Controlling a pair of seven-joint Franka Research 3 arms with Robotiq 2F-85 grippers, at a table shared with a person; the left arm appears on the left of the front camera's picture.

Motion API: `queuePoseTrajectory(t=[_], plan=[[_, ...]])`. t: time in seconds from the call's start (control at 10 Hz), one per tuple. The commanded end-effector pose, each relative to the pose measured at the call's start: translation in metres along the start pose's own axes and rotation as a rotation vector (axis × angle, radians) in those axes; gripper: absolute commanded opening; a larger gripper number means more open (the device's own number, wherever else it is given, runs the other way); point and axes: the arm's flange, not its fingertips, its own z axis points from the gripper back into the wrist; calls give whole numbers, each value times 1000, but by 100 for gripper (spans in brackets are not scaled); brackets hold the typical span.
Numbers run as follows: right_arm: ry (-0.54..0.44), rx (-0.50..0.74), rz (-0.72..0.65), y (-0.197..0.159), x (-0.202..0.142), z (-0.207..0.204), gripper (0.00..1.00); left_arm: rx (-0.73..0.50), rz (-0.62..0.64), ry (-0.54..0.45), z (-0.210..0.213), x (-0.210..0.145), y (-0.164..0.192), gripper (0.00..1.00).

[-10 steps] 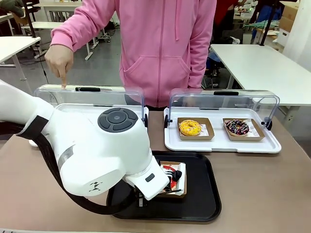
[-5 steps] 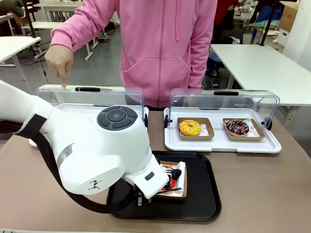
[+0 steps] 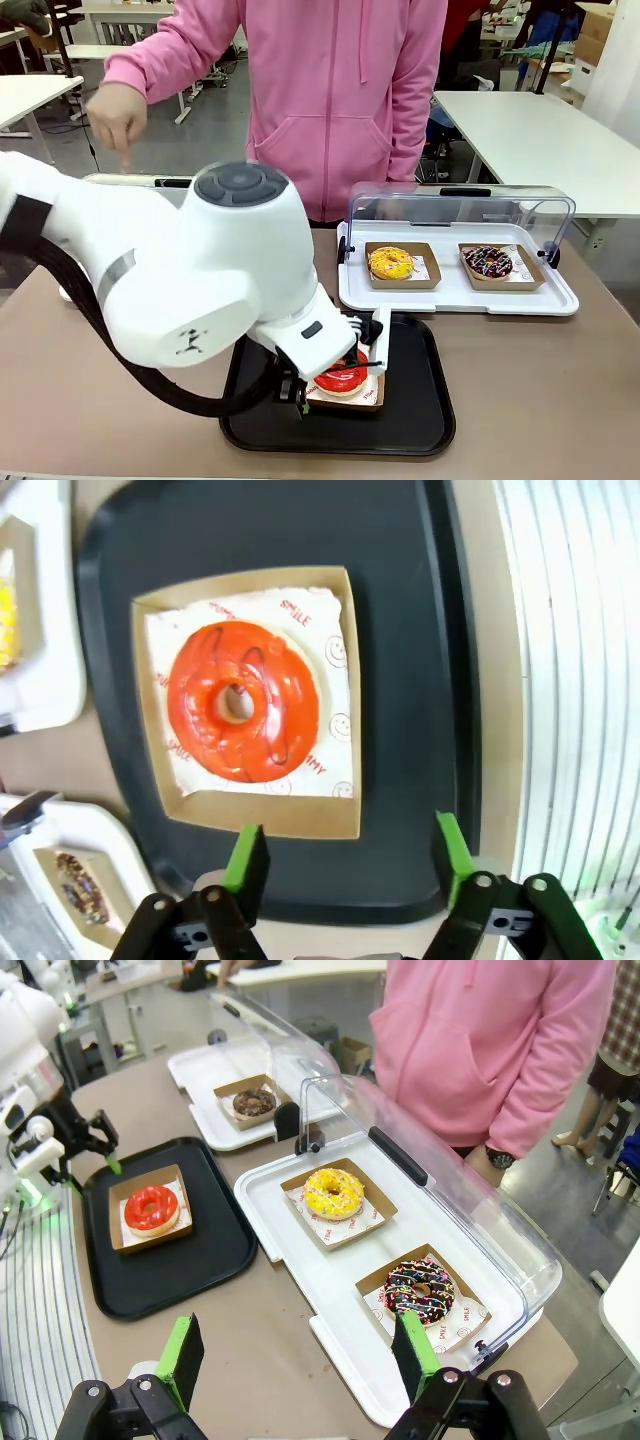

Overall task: Move the first donut from the left to the tray.
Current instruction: Pick up the Paper togo box containing the Donut indicated by the person and place it on the Handle tray.

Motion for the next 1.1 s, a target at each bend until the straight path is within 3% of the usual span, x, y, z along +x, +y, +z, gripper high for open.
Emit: queuePoseTrajectory(t=[0.0, 0.1, 0.2, 1.0], plan=[[-26, -2, 24, -2, 1, -1, 100, -37, -28, -9, 23, -4, 5, 100], [-26, -2, 24, -2, 1, -1, 100, -57, -35, 24, 25, -3, 9, 100], [-26, -2, 24, -2, 1, -1, 100, -3, -10, -2, 13, 2, 3, 100], [-26, -2, 24, -2, 1, -1, 100, -3, -10, -2, 13, 2, 3, 100]])
